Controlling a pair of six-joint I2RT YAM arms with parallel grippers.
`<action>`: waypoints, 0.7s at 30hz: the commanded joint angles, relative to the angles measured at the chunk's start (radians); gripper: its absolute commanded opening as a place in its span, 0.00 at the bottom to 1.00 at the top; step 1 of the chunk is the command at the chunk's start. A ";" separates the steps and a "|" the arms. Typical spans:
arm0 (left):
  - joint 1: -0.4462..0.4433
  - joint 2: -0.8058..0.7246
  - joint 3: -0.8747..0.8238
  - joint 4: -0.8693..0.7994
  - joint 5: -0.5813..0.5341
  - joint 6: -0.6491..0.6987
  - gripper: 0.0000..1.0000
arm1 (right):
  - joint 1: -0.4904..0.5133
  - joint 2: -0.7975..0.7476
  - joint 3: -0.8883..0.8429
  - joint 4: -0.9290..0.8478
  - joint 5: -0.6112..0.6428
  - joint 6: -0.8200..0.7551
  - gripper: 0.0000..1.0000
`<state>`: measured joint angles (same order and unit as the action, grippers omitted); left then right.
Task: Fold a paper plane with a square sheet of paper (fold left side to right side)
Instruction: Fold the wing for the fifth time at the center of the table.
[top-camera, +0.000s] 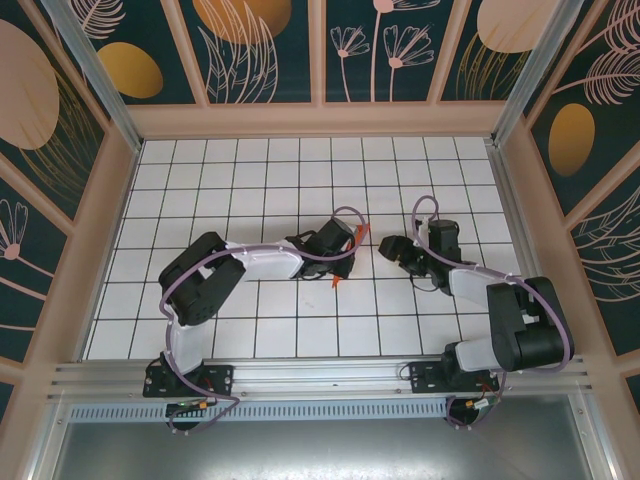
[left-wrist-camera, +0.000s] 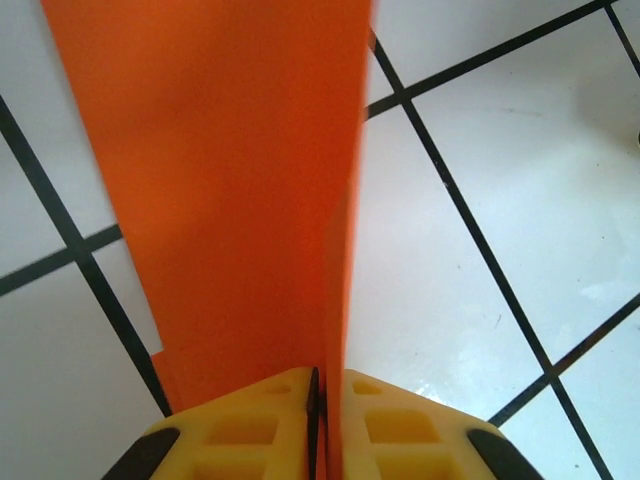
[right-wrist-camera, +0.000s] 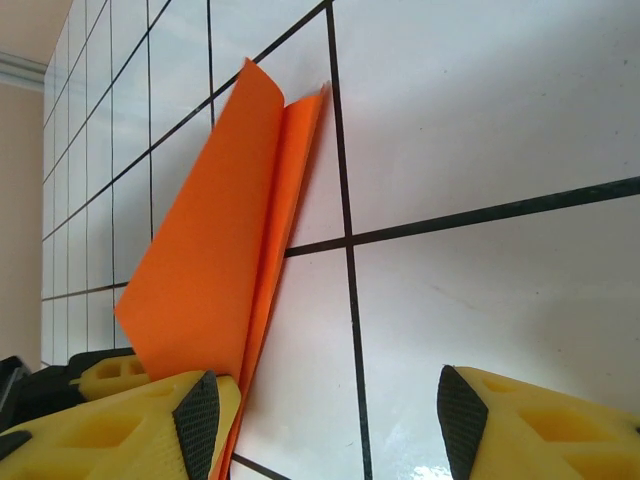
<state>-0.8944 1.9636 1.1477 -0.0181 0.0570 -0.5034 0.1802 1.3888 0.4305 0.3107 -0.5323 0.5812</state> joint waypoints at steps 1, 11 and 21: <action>0.010 -0.022 -0.019 0.062 0.112 -0.046 0.15 | 0.004 0.013 -0.019 0.057 -0.042 -0.010 0.63; 0.039 0.006 -0.031 0.130 0.217 -0.094 0.17 | 0.076 0.090 -0.038 0.254 -0.056 0.115 0.62; 0.044 0.042 -0.026 0.163 0.261 -0.120 0.17 | 0.126 0.181 0.009 0.311 -0.011 0.170 0.55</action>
<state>-0.8570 1.9907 1.1294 0.1150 0.2886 -0.6041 0.2970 1.5444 0.4129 0.5625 -0.5652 0.7227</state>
